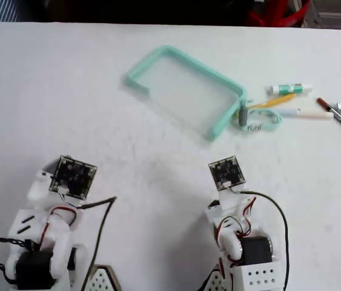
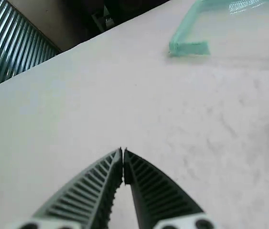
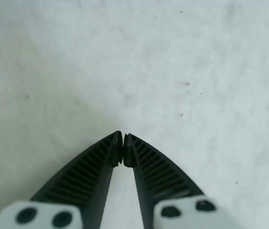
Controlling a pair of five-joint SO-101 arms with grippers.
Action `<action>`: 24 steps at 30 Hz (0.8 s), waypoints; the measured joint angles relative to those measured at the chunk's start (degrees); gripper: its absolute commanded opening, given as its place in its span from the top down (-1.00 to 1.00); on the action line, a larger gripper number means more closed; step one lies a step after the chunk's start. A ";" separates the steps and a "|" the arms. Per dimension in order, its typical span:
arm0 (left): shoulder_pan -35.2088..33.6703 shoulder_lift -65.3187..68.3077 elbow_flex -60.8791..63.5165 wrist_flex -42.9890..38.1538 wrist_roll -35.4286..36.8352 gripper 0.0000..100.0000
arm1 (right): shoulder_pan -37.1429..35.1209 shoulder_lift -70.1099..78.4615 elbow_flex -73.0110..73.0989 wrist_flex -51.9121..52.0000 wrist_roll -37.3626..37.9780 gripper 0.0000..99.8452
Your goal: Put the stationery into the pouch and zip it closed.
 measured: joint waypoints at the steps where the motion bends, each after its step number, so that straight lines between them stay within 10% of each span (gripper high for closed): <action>1: 0.00 0.00 0.79 -0.35 -0.09 0.95 | 0.00 0.00 0.00 0.00 0.00 0.96; 12: 2.11 0.70 16.18 -11.43 -0.62 0.95 | 0.00 0.00 0.00 0.00 0.00 0.96; 24: 26.37 0.53 20.84 -11.16 -2.29 0.94 | -13.54 0.00 0.00 -8.97 -0.09 0.96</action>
